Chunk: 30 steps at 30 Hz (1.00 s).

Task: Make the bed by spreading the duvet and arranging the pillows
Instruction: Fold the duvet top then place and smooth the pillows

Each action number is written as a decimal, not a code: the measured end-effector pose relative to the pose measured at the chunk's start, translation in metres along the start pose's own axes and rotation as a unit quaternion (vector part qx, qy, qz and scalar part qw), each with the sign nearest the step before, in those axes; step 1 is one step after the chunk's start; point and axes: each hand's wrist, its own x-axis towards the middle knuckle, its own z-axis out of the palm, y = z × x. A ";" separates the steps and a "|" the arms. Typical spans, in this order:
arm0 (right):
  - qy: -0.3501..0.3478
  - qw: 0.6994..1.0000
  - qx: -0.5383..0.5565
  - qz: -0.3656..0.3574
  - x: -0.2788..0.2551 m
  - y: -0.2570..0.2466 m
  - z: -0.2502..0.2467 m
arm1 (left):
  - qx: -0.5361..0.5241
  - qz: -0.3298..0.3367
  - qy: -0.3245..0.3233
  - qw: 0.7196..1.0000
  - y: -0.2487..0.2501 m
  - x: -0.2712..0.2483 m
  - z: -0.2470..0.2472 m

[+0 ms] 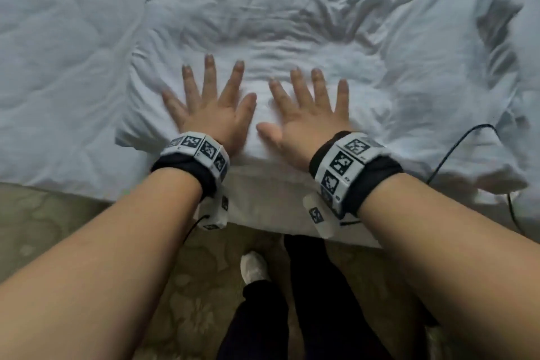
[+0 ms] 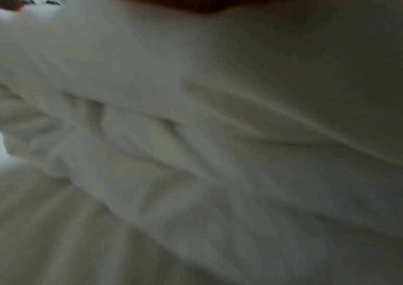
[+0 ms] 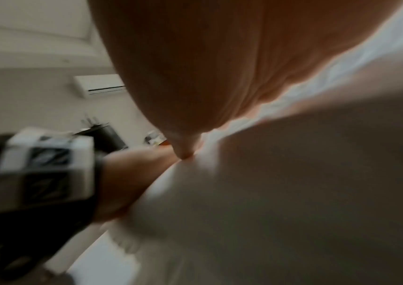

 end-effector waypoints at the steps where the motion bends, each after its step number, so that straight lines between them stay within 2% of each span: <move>1: 0.007 0.999 -0.018 -0.026 -0.012 -0.009 0.015 | 0.006 0.020 0.008 1.000 0.002 -0.011 0.010; 3: 0.011 0.998 -0.060 -0.005 -0.026 0.011 0.040 | 0.030 0.027 -0.006 0.999 -0.006 -0.025 0.032; 8: 0.087 0.987 -0.072 0.112 -0.054 0.126 0.059 | 0.045 0.026 -0.044 0.998 -0.023 -0.023 0.049; 13: 0.024 0.962 0.038 0.269 -0.095 0.152 0.079 | 0.029 -0.032 -0.034 0.999 0.005 -0.023 0.033; 15: 0.090 0.957 0.055 0.270 -0.095 0.149 0.058 | -0.018 -0.024 0.025 0.999 0.034 -0.014 0.012; 16: 0.145 0.956 0.050 0.251 -0.088 0.147 0.043 | -0.034 0.005 0.053 0.998 0.056 -0.008 0.004; 18: 0.223 0.951 0.043 0.211 -0.065 0.149 0.020 | -0.041 0.083 0.057 0.994 0.108 0.003 -0.001; 20: 0.210 0.954 0.039 0.210 -0.041 0.165 0.028 | -0.022 0.114 0.013 0.993 0.154 0.008 0.012; 23: 0.145 0.959 0.059 0.237 -0.031 0.198 0.088 | 0.037 0.098 -0.046 0.993 0.182 0.011 0.055; 26: 0.159 0.956 0.072 0.235 -0.029 0.206 0.131 | 0.062 0.094 -0.049 0.992 0.181 0.010 0.086; 30: 0.155 0.955 0.106 0.230 -0.010 0.208 0.140 | 0.073 0.078 -0.047 0.993 0.186 0.025 0.096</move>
